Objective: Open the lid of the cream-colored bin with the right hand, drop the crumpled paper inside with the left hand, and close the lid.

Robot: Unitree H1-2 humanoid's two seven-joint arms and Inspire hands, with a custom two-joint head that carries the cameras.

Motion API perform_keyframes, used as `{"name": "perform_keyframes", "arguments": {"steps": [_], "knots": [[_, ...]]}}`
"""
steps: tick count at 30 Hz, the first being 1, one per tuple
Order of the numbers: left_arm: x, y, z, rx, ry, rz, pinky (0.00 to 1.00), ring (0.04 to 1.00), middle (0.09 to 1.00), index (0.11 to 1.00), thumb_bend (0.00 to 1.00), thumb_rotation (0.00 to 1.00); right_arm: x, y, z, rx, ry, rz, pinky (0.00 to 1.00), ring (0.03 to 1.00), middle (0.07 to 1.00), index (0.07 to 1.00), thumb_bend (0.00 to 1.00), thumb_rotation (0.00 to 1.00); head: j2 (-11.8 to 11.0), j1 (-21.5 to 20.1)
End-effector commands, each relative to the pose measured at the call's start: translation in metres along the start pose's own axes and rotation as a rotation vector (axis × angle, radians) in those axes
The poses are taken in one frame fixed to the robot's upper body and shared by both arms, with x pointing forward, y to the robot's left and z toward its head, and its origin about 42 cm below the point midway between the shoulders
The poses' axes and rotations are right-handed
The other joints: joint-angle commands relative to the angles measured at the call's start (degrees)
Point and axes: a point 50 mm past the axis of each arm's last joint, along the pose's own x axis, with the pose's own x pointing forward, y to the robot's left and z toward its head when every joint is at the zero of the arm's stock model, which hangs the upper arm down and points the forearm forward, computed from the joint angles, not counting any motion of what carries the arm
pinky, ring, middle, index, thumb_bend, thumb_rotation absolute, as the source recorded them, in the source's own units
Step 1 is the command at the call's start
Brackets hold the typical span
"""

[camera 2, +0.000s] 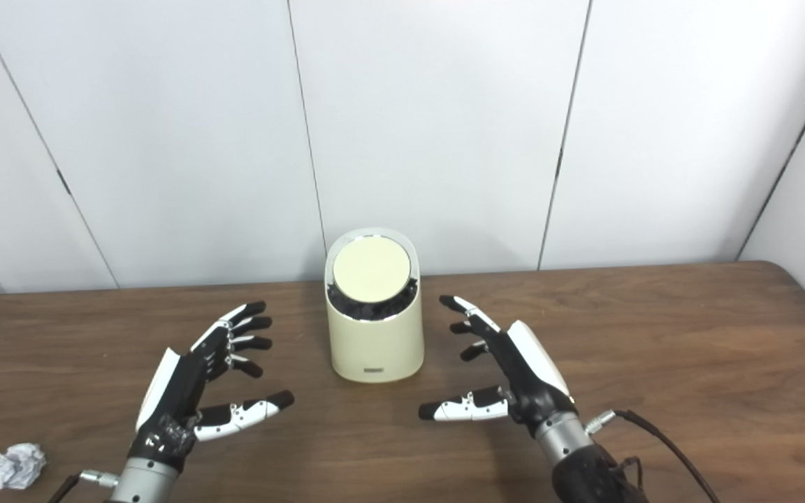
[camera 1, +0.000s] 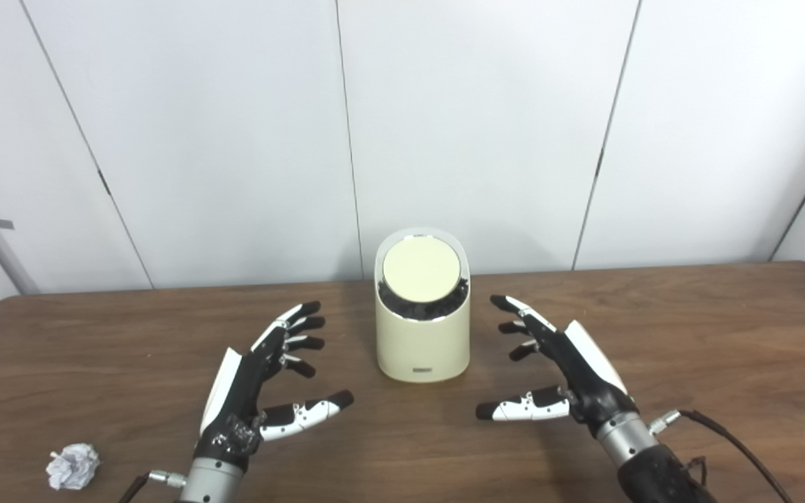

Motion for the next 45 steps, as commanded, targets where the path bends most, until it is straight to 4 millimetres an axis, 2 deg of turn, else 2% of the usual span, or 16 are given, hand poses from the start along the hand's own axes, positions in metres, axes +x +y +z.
{"name": "perform_keyframes", "arguments": {"steps": [1,6,16,20,23,27,32,38,45], "knots": [[0.012,0.007,0.016,0.001,-0.087,0.027,0.56,0.733,0.82,0.879,0.74,0.07,0.009,-0.014,0.016,-0.024,-0.082,-0.04,0.62,0.817,0.912,0.906,0.81,0.21,0.0,0.0],[0.014,0.007,0.015,-0.003,-0.089,0.023,0.56,0.731,0.82,0.882,0.73,0.05,0.01,-0.014,0.015,-0.012,-0.08,-0.038,0.6,0.813,0.912,0.907,0.82,0.22,-0.2,-0.2],[0.016,0.005,0.013,0.005,-0.091,0.019,0.55,0.722,0.814,0.874,0.74,0.06,0.013,-0.014,0.015,-0.022,-0.086,-0.04,0.62,0.805,0.911,0.909,0.8,0.24,-0.5,0.2],[0.015,0.006,0.014,0.003,-0.093,0.017,0.56,0.723,0.814,0.87,0.74,0.04,0.015,-0.012,0.018,-0.007,-0.085,-0.071,0.62,0.802,0.902,0.898,0.77,0.28,-0.6,0.4],[0.015,0.006,0.015,0.001,-0.095,0.015,0.55,0.721,0.814,0.87,0.74,0.04,0.02,-0.013,0.023,-0.02,-0.106,-0.095,0.67,0.821,0.907,0.916,0.75,0.34,-0.6,0.4],[0.015,0.006,0.015,0.003,-0.091,0.015,0.55,0.723,0.816,0.871,0.74,0.05,0.03,-0.018,0.029,-0.014,-0.107,-0.113,0.74,0.862,0.93,0.967,0.76,0.39,-0.7,0.3],[0.014,0.005,0.015,0.007,-0.089,0.016,0.56,0.724,0.815,0.869,0.74,0.06,0.05,-0.027,0.034,-0.022,-0.097,-0.14,0.82,0.92,0.958,1.0,0.84,0.45,-0.7,0.5],[0.013,0.004,0.014,0.005,-0.087,0.012,0.56,0.731,0.818,0.869,0.74,0.07,0.076,-0.037,0.053,-0.056,-0.096,-0.162,0.8,0.932,0.979,1.0,0.87,0.46,-0.8,0.6],[0.012,0.001,0.015,0.001,-0.085,0.011,0.57,0.736,0.821,0.872,0.74,0.05,0.099,-0.039,0.069,-0.083,-0.088,-0.161,0.68,0.888,0.945,1.0,0.86,0.42,-0.6,0.8]]}}
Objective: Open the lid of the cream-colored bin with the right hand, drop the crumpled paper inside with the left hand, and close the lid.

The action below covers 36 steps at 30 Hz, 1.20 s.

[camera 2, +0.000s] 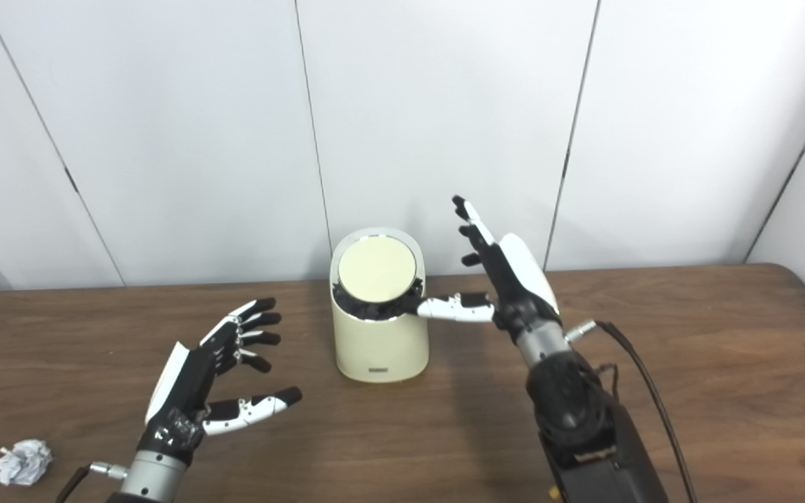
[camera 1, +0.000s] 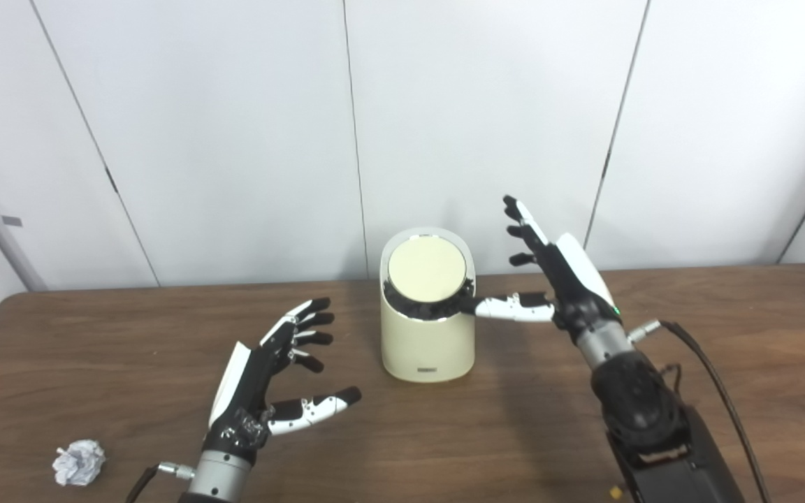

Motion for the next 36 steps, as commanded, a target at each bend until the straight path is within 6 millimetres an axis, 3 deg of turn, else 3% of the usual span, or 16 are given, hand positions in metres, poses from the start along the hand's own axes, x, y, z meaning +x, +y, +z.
{"name": "perform_keyframes", "arguments": {"steps": [1,10,22,36], "knots": [[0.008,0.003,0.014,0.003,-0.074,0.018,0.56,0.734,0.82,0.872,0.74,0.06,0.017,-0.009,0.023,-0.009,-0.06,-0.046,0.67,0.887,0.943,1.0,0.86,0.42,0.0,0.0],[0.007,0.001,0.013,-0.001,-0.071,0.019,0.57,0.736,0.819,0.868,0.74,0.06,0.042,-0.004,0.041,-0.05,-0.067,-0.057,0.62,0.839,0.921,1.0,0.84,0.42,0.1,0.1],[0.008,0.001,0.012,-0.005,-0.077,0.022,0.56,0.73,0.818,0.866,0.74,0.05,0.059,0.004,0.055,-0.072,-0.067,-0.064,0.7,0.873,0.942,1.0,0.83,0.38,0.2,0.4],[0.007,-0.001,0.015,0.005,-0.076,0.024,0.56,0.73,0.817,0.863,0.74,0.07,0.064,0.009,0.049,-0.105,-0.043,-0.055,0.65,0.857,0.946,1.0,0.83,0.37,0.6,0.7]]}}
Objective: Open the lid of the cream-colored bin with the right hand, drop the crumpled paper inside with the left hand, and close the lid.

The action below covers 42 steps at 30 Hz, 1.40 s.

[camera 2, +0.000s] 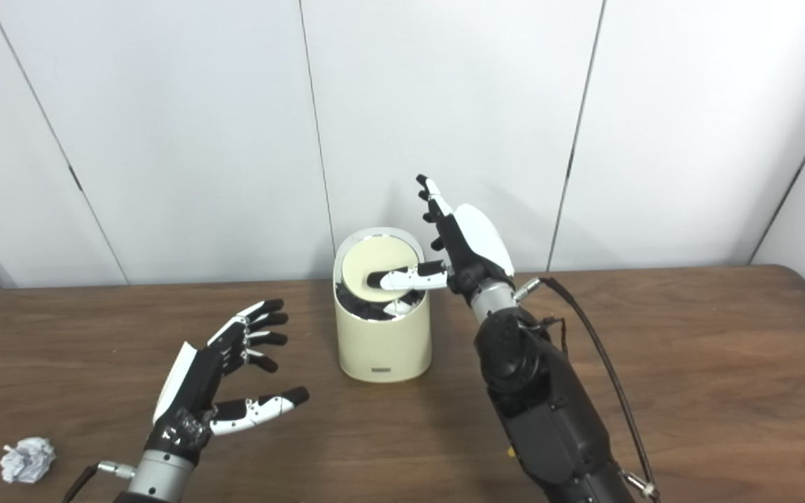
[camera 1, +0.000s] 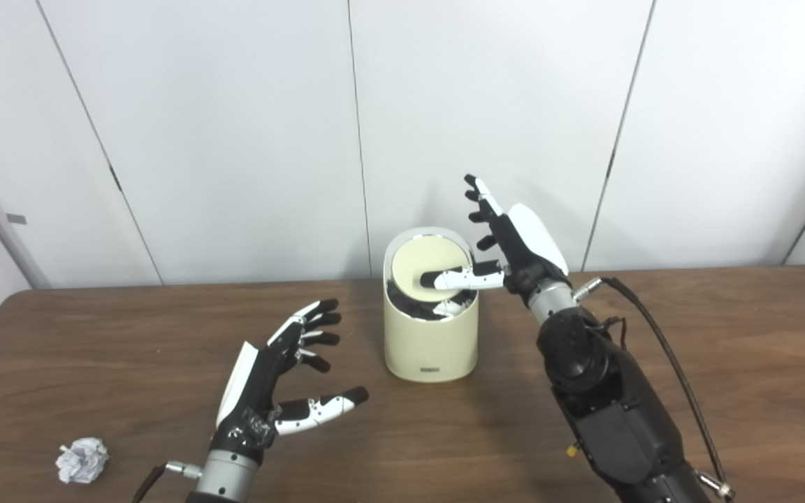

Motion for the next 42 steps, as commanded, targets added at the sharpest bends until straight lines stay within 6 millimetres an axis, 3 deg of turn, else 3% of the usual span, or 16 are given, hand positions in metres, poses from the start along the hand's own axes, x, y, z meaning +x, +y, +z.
{"name": "perform_keyframes", "arguments": {"steps": [1,11,30,38,42], "knots": [[0.007,0.003,0.014,0.007,-0.075,0.024,0.56,0.729,0.817,0.864,0.74,0.07,0.013,-0.018,0.022,-0.013,-0.073,-0.064,0.66,0.86,0.945,1.0,0.83,0.36,0.0,0.0],[0.005,0.005,0.015,0.002,-0.067,0.026,0.57,0.74,0.818,0.861,0.74,0.06,0.013,-0.014,0.009,-0.041,-0.044,-0.023,0.7,0.874,0.941,0.99,0.8,0.26,0.6,0.0],[0.006,0.006,0.018,0.007,-0.075,0.026,0.56,0.73,0.817,0.865,0.74,0.07,0.006,-0.013,0.002,-0.193,-0.054,0.015,0.64,0.855,0.946,0.949,0.86,0.06,1.6,0.3],[0.004,0.006,0.018,0.008,-0.068,0.025,0.56,0.735,0.816,0.864,0.74,0.08,0.002,-0.011,0.004,-0.232,-0.063,0.022,0.68,0.864,0.953,0.949,0.84,0.05,1.7,0.7],[0.004,0.007,0.017,0.01,-0.069,0.025,0.57,0.737,0.818,0.866,0.73,0.08,0.0,-0.014,0.006,-0.131,-0.056,0.01,0.69,0.874,0.951,0.951,0.75,0.22,1.5,0.6]]}}
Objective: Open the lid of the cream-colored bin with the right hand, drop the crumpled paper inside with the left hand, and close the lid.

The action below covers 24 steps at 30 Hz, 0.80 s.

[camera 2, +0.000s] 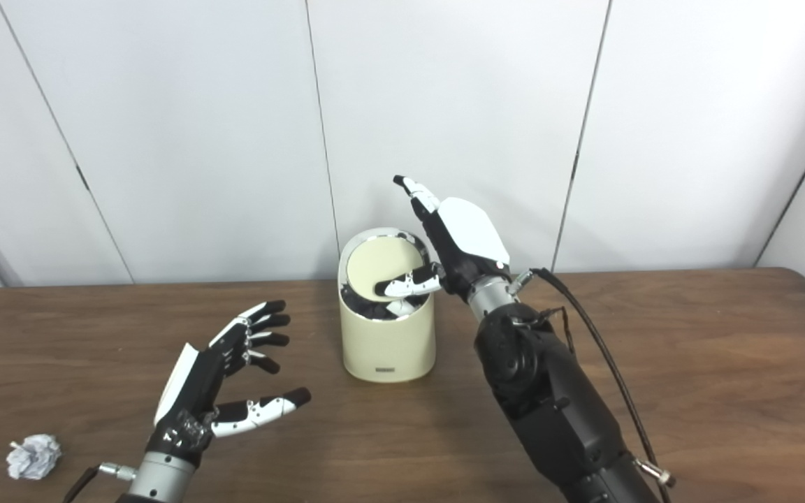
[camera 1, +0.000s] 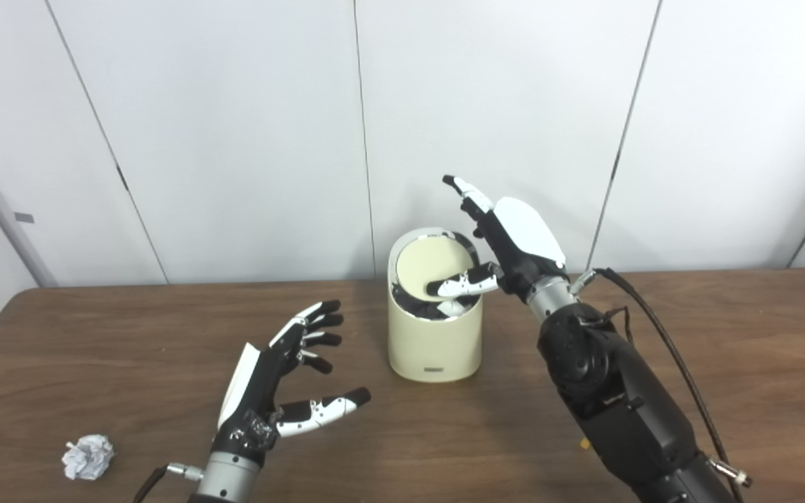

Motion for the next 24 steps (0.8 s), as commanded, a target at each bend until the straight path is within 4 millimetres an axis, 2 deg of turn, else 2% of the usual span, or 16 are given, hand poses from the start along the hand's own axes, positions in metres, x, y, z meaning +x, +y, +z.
{"name": "perform_keyframes", "arguments": {"steps": [1,2,7,10,14,17,24], "knots": [[0.008,0.006,0.015,0.009,-0.071,0.022,0.57,0.735,0.818,0.866,0.73,0.08,0.001,-0.012,-0.003,0.064,0.028,-0.029,0.7,0.875,0.946,0.947,0.72,0.3,0.0,0.0],[0.008,0.006,0.014,0.009,-0.072,0.022,0.56,0.733,0.819,0.867,0.73,0.07,0.0,-0.014,-0.003,0.101,0.027,-0.038,0.7,0.874,0.941,0.944,0.69,0.36,-0.1,-0.1],[0.008,0.006,0.015,0.005,-0.07,0.02,0.56,0.733,0.816,0.864,0.73,0.07,-0.005,-0.028,-0.003,0.191,0.017,-0.087,0.67,0.846,0.925,0.932,0.65,0.49,-0.1,-0.1],[0.008,0.006,0.014,0.007,-0.071,0.02,0.56,0.735,0.817,0.865,0.73,0.07,-0.011,-0.033,-0.005,0.201,0.018,-0.097,0.64,0.827,0.92,0.94,0.64,0.55,-0.2,-0.1],[0.009,0.006,0.015,0.005,-0.074,0.022,0.56,0.734,0.816,0.864,0.73,0.06,-0.028,-0.035,-0.017,0.224,0.024,-0.109,0.65,0.824,0.916,0.938,0.64,0.59,-0.1,0.0],[0.009,0.006,0.014,0.002,-0.073,0.025,0.56,0.732,0.815,0.862,0.73,0.06,-0.04,-0.033,-0.027,0.247,0.025,-0.112,0.66,0.831,0.919,0.946,0.66,0.6,-0.2,0.0],[0.01,0.007,0.016,0.006,-0.074,0.024,0.56,0.732,0.817,0.866,0.73,0.06,-0.068,-0.022,-0.047,0.289,0.018,-0.092,0.63,0.829,0.915,0.972,0.74,0.56,-0.2,0.1]]}}
